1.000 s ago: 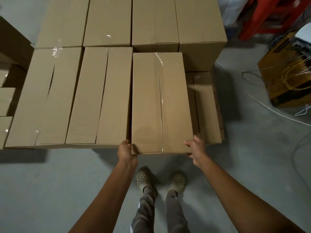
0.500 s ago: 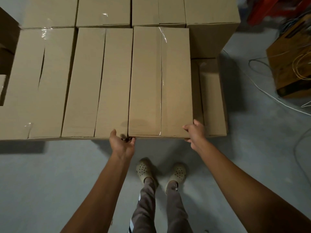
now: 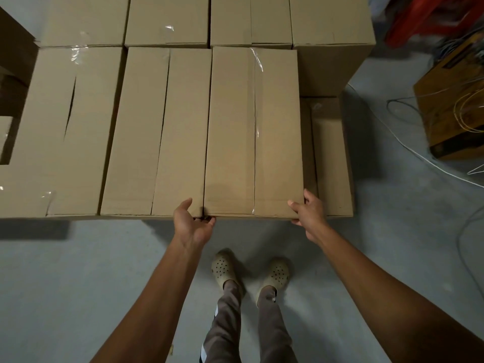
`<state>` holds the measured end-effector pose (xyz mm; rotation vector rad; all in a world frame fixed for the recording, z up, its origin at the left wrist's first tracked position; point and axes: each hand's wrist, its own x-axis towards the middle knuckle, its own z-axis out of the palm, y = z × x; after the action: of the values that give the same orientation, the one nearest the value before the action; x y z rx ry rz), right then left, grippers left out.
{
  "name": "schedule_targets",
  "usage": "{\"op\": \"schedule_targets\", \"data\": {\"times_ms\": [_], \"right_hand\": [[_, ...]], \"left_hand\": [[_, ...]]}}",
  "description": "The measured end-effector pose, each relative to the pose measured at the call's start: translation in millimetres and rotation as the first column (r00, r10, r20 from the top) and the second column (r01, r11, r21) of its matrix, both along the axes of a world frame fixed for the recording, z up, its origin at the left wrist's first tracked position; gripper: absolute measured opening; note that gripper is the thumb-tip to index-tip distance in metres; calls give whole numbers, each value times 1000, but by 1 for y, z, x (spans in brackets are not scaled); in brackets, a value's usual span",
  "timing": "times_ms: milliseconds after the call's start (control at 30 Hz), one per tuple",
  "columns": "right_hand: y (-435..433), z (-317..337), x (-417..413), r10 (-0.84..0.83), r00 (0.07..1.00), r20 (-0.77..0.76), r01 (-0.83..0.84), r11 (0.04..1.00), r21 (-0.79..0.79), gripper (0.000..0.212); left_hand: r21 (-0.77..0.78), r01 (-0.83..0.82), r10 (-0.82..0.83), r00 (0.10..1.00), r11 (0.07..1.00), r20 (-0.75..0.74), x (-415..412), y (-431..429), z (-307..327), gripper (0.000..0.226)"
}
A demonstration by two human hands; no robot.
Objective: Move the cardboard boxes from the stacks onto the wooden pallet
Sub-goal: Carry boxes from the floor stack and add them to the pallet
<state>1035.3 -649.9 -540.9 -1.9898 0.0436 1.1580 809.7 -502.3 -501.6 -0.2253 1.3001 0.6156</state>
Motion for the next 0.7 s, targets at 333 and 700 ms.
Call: {"op": "schedule_targets", "data": {"times_ms": [333, 700], "right_hand": [[-9, 2, 3, 56, 998, 5, -56, 998, 23, 67], [-3, 11, 16, 127, 992, 22, -127, 992, -17, 61]], "left_hand": [[-26, 66, -68, 995, 997, -71, 5, 4, -16, 37], [-6, 85, -85, 982, 996, -168, 15, 3, -23, 18]]}}
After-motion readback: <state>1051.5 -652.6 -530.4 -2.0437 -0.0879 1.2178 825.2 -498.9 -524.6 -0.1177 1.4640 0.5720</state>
